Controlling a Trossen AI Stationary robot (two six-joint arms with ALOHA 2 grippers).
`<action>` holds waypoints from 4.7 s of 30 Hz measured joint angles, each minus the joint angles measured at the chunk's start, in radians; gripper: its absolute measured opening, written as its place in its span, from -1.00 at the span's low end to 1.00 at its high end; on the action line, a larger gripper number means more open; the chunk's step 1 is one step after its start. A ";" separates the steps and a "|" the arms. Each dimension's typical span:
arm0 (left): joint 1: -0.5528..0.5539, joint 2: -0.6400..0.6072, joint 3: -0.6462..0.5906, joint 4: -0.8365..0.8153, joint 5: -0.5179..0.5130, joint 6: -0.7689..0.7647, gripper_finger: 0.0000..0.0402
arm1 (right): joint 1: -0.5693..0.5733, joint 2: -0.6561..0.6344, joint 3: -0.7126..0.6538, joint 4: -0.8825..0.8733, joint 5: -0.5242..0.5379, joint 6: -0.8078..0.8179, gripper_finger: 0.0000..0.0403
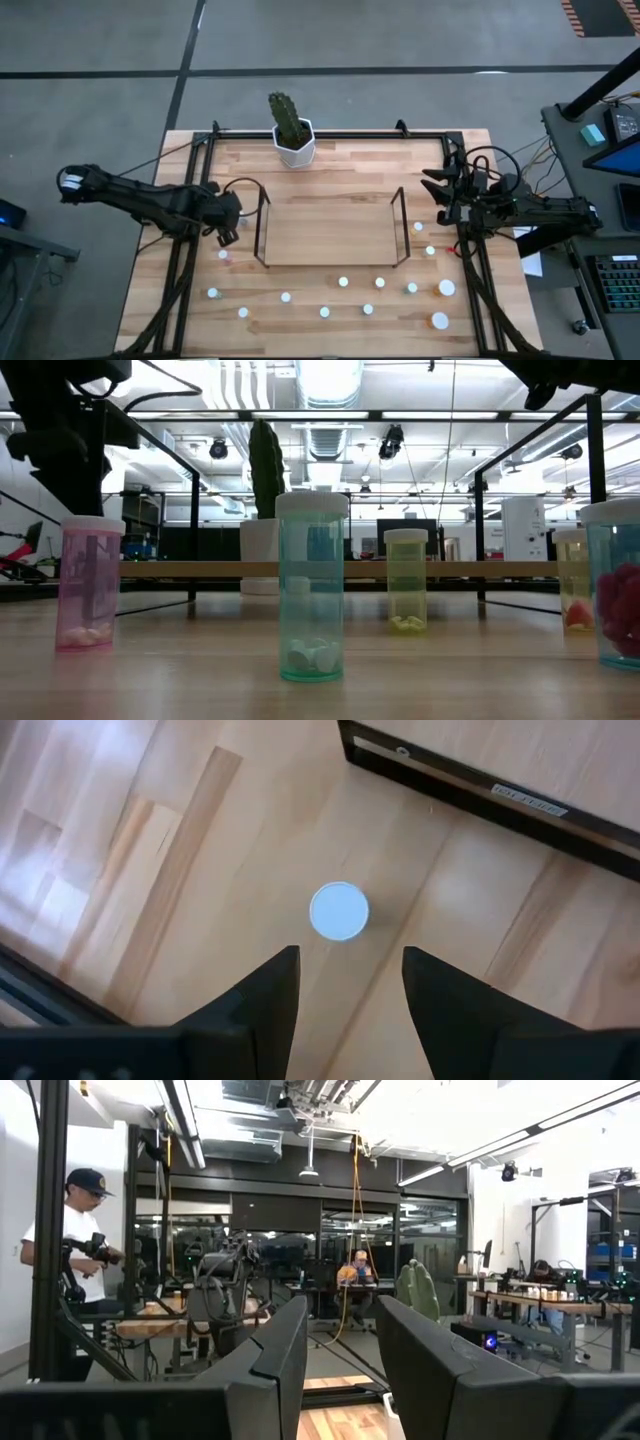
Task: Pick and place medicine bottles onto shelf by color
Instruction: Put the green pill bottle on the shelf
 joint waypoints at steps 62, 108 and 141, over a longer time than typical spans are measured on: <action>0.000 0.238 -0.116 0.215 -0.136 -0.131 0.23 | 0.000 0.000 -0.001 -0.023 0.001 0.016 -0.45; 0.004 0.089 0.103 -0.034 -0.079 -0.261 -0.53 | 0.000 0.000 -0.001 -0.023 0.001 0.019 -0.45; 0.051 0.671 0.998 -0.131 -0.008 -0.103 -0.54 | 0.000 0.006 -0.001 -0.023 0.001 0.019 -0.45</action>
